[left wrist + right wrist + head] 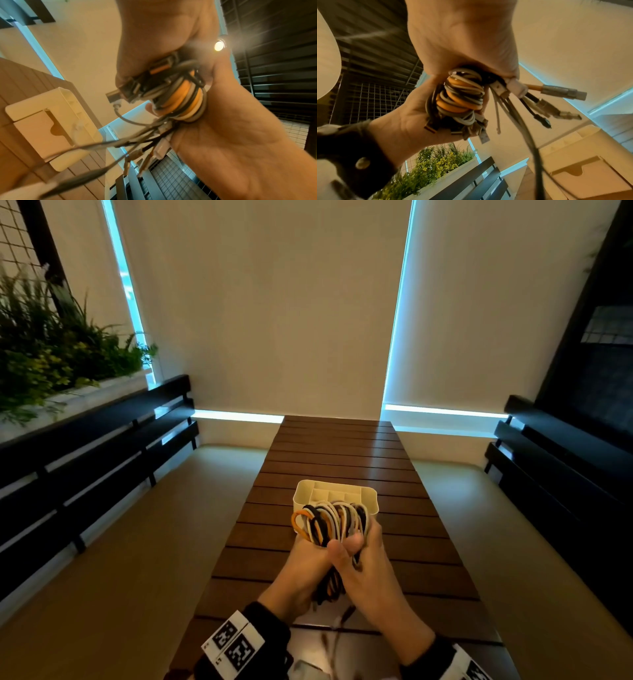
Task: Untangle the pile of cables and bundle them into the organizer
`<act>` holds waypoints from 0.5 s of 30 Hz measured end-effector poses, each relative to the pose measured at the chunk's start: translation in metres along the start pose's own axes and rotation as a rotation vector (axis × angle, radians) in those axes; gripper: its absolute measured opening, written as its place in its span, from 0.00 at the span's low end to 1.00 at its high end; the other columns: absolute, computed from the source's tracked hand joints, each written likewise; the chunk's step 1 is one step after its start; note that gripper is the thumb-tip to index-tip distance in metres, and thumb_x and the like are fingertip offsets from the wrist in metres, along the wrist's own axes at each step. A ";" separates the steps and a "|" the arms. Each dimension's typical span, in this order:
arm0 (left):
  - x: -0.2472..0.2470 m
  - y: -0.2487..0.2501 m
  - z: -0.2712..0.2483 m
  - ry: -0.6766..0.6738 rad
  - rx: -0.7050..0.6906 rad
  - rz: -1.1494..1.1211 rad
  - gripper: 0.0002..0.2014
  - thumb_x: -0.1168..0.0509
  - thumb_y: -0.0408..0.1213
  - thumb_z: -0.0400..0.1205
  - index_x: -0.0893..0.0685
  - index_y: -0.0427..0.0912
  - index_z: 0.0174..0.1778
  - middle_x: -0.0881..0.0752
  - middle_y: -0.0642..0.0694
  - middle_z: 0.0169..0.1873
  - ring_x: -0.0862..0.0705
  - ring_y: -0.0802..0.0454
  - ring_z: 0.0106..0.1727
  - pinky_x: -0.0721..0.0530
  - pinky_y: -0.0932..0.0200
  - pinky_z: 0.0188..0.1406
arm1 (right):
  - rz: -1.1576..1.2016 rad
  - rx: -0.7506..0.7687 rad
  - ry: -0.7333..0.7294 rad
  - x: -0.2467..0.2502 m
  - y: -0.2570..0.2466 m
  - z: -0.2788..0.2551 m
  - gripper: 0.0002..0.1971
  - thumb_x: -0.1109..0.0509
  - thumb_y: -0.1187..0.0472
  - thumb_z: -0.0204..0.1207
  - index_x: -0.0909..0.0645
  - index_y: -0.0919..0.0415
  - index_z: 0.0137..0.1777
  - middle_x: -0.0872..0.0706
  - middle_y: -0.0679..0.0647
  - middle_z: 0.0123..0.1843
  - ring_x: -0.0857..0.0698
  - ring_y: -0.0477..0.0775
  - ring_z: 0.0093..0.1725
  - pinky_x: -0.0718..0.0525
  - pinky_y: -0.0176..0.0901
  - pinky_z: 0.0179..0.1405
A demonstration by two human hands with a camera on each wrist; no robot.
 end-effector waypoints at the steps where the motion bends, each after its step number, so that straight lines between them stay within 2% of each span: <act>1: -0.001 0.000 0.001 0.000 0.007 0.036 0.23 0.22 0.36 0.67 0.18 0.35 0.57 0.11 0.41 0.49 0.12 0.47 0.52 0.14 0.55 0.49 | 0.032 -0.001 -0.013 -0.001 0.001 -0.001 0.62 0.43 0.13 0.45 0.46 0.51 0.77 0.26 0.45 0.68 0.25 0.44 0.67 0.22 0.36 0.62; 3: 0.002 -0.007 0.002 0.054 0.031 0.081 0.34 0.17 0.35 0.61 0.20 0.36 0.63 0.12 0.40 0.55 0.13 0.49 0.57 0.14 0.58 0.51 | 0.087 -0.009 -0.056 -0.003 0.003 -0.003 0.66 0.37 0.15 0.42 0.49 0.54 0.78 0.26 0.47 0.68 0.24 0.45 0.67 0.20 0.33 0.60; 4: 0.004 -0.009 0.003 0.093 0.020 0.098 0.41 0.15 0.40 0.57 0.22 0.36 0.65 0.13 0.40 0.57 0.13 0.50 0.59 0.14 0.58 0.53 | 0.103 -0.012 -0.071 -0.004 0.005 -0.003 0.68 0.34 0.16 0.42 0.49 0.56 0.78 0.25 0.49 0.69 0.24 0.47 0.68 0.20 0.34 0.61; 6: 0.006 -0.012 0.002 0.141 -0.014 0.138 0.51 0.15 0.55 0.49 0.23 0.37 0.67 0.13 0.43 0.59 0.15 0.53 0.62 0.17 0.58 0.59 | 0.086 -0.001 -0.094 -0.005 0.007 -0.005 0.69 0.32 0.18 0.41 0.49 0.58 0.79 0.26 0.51 0.70 0.25 0.48 0.70 0.21 0.32 0.63; 7: 0.007 -0.012 0.002 0.143 -0.025 0.163 0.52 0.16 0.58 0.48 0.23 0.39 0.67 0.13 0.45 0.59 0.16 0.54 0.63 0.18 0.59 0.60 | 0.066 0.002 -0.099 -0.005 0.008 -0.006 0.70 0.32 0.18 0.41 0.51 0.58 0.80 0.27 0.51 0.72 0.27 0.48 0.72 0.22 0.32 0.65; 9: 0.007 -0.008 0.001 0.118 -0.024 0.192 0.46 0.17 0.54 0.53 0.21 0.41 0.66 0.13 0.46 0.58 0.15 0.54 0.62 0.16 0.63 0.56 | 0.019 -0.002 -0.129 -0.007 0.005 -0.009 0.73 0.32 0.17 0.41 0.58 0.55 0.82 0.35 0.52 0.78 0.35 0.51 0.78 0.28 0.44 0.74; 10: 0.007 -0.007 0.001 0.098 -0.005 0.166 0.42 0.17 0.49 0.56 0.21 0.40 0.66 0.13 0.45 0.58 0.14 0.51 0.61 0.15 0.63 0.53 | -0.003 -0.002 -0.159 -0.008 0.004 -0.011 0.74 0.32 0.17 0.40 0.64 0.51 0.82 0.43 0.52 0.82 0.44 0.54 0.82 0.36 0.50 0.79; 11: 0.006 -0.006 0.000 0.071 0.013 0.110 0.39 0.18 0.43 0.58 0.21 0.39 0.66 0.13 0.43 0.58 0.14 0.48 0.61 0.15 0.60 0.52 | -0.025 0.002 -0.192 -0.010 0.001 -0.013 0.76 0.34 0.16 0.38 0.70 0.48 0.80 0.54 0.51 0.85 0.56 0.54 0.83 0.48 0.51 0.82; 12: 0.004 -0.007 -0.001 0.054 0.028 0.058 0.37 0.19 0.39 0.61 0.22 0.38 0.67 0.13 0.41 0.59 0.14 0.45 0.61 0.14 0.57 0.52 | -0.051 0.005 -0.226 -0.012 -0.003 -0.015 0.77 0.36 0.14 0.35 0.75 0.46 0.79 0.64 0.47 0.84 0.67 0.51 0.81 0.58 0.47 0.79; 14: 0.002 -0.005 -0.003 0.042 0.038 -0.011 0.34 0.21 0.32 0.64 0.22 0.37 0.67 0.13 0.39 0.60 0.15 0.43 0.62 0.14 0.54 0.53 | -0.082 0.047 -0.293 -0.013 -0.010 -0.014 0.78 0.41 0.13 0.33 0.80 0.48 0.76 0.75 0.41 0.80 0.78 0.46 0.76 0.69 0.40 0.75; 15: 0.002 -0.005 -0.004 0.040 0.041 -0.037 0.32 0.22 0.30 0.65 0.22 0.37 0.67 0.13 0.39 0.59 0.15 0.42 0.62 0.14 0.53 0.53 | -0.086 0.082 -0.296 -0.013 -0.015 -0.011 0.77 0.44 0.11 0.34 0.81 0.50 0.76 0.79 0.37 0.77 0.82 0.45 0.74 0.74 0.41 0.74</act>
Point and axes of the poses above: each hand's wrist, its own z-axis towards the middle knuckle, its own x-axis out of the back of the hand, y = z × x, the point moved 8 cm from there along z, towards the middle knuckle
